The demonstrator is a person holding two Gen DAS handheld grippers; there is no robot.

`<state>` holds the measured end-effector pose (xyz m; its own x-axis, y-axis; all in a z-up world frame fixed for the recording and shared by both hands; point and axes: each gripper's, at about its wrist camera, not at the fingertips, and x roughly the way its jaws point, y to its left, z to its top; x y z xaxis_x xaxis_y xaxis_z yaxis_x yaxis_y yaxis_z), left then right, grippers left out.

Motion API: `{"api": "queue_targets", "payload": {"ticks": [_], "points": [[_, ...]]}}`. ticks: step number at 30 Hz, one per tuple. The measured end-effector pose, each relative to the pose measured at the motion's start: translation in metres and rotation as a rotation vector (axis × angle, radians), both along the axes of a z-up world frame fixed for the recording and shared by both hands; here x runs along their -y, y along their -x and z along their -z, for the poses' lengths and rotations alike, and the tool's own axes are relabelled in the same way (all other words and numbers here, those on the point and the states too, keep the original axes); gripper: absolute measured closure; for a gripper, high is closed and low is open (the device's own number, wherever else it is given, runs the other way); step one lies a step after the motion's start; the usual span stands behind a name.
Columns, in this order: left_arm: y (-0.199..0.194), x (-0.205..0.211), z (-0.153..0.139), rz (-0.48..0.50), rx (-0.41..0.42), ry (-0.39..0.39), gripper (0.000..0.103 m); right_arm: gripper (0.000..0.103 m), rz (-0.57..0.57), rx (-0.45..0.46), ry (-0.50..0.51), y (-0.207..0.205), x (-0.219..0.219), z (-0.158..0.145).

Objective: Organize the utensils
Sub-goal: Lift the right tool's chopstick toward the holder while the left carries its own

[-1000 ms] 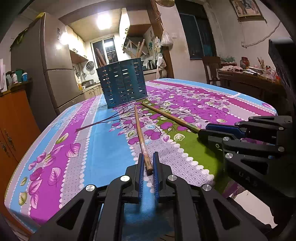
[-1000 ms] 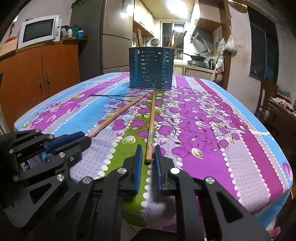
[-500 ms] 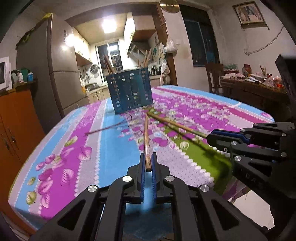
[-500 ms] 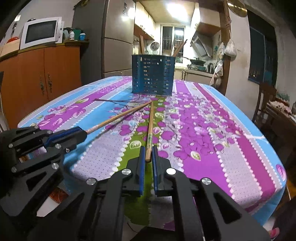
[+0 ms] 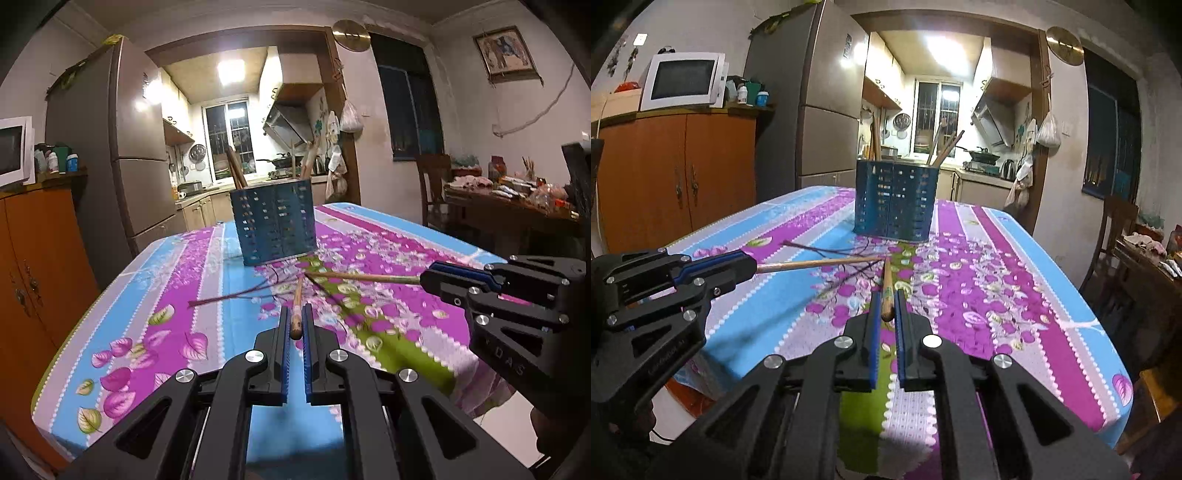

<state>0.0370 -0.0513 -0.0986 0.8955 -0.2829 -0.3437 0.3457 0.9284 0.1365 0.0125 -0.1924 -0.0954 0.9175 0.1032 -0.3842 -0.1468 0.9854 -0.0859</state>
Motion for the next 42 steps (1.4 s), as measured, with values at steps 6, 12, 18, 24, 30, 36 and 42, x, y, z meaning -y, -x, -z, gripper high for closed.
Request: {"api": "queue_targets", "payload": {"ticks": [6, 12, 18, 24, 30, 36, 42], "points": [[-0.012, -0.007, -0.022, -0.014, -0.022, 0.038, 0.096, 0.098, -0.011, 0.027, -0.033, -0.005, 0.004, -0.022], [-0.028, -0.013, -0.048, -0.002, -0.087, 0.075, 0.096, 0.098, -0.041, 0.051, -0.054, -0.014, 0.008, -0.051], [-0.045, -0.02, -0.069, 0.019, -0.164, 0.112, 0.096, 0.098, -0.072, 0.061, -0.075, -0.023, 0.009, -0.077], [-0.056, -0.021, -0.084, 0.026, -0.193, 0.118, 0.096, 0.098, -0.09, 0.069, -0.087, -0.027, 0.008, -0.097], [-0.062, -0.021, -0.101, 0.018, -0.194, 0.118, 0.096, 0.098, -0.095, 0.088, -0.085, -0.03, 0.009, -0.113], [-0.071, -0.02, -0.117, 0.024, -0.22, 0.114, 0.096, 0.098, -0.105, 0.059, -0.105, -0.044, 0.017, -0.123], [-0.078, -0.013, -0.129, 0.031, -0.237, 0.083, 0.096, 0.098, -0.107, 0.041, -0.118, -0.06, 0.023, -0.134]]}}
